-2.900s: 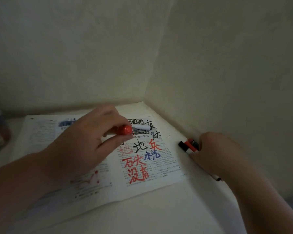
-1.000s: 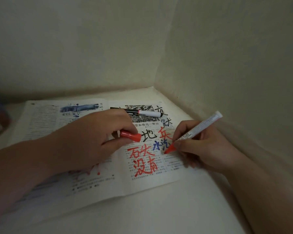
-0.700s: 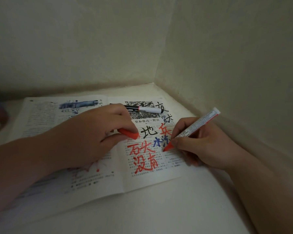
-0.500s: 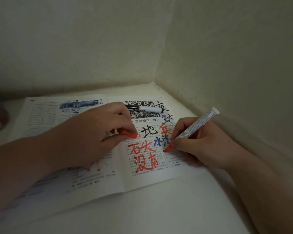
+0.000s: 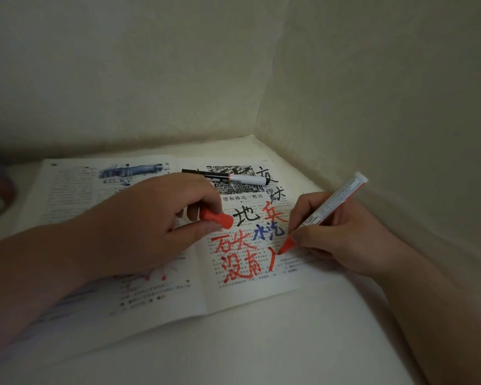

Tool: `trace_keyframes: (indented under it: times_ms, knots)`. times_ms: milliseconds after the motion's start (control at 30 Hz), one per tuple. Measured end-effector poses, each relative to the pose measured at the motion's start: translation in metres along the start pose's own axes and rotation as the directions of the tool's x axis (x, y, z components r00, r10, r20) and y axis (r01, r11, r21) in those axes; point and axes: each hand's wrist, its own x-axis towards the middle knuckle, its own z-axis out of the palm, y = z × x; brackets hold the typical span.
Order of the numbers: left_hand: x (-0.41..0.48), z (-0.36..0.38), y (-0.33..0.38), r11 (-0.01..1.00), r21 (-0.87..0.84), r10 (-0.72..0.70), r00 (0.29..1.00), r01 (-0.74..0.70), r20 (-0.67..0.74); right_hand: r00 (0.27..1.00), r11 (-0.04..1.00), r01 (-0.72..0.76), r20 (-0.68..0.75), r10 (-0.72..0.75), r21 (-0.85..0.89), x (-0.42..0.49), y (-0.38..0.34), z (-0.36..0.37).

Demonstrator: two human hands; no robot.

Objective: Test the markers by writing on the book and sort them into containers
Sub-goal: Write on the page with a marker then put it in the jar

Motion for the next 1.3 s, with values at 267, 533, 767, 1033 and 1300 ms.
trace_keyframes:
  times_ms: [267, 533, 767, 1033, 1300]
  knots:
    - [-0.003, 0.000, 0.002, 1.000, 0.006, -0.022, 1.000, 0.022, 0.009, 0.999, 0.989, -0.015, -0.049, 0.008, -0.147, 0.000, -0.001, -0.002]
    - [-0.003, -0.002, 0.009, 0.993, -0.082, -0.090, 0.995, 0.086, -0.040, 0.965, 0.913, 0.262, -0.110, -0.239, 0.312, 0.007, -0.002, 0.014]
    - [-0.002, -0.002, 0.010, 0.993, -0.081, -0.093, 0.995, 0.091, -0.020, 0.986, 0.913, 0.139, -0.141, -0.091, 0.382, 0.002, -0.007, 0.019]
    - [-0.001, 0.001, 0.014, 0.993, -0.111, -0.050, 0.998, 0.045, -0.049, 0.979, 0.943, 0.202, -0.067, -0.191, 0.264, 0.006, -0.008, 0.027]
    - [0.004, -0.001, 0.015, 0.982, -0.184, -0.039, 0.998, 0.029, -0.050, 0.967, 0.951, 0.251, -0.099, -0.236, 0.182, 0.006, -0.013, 0.029]
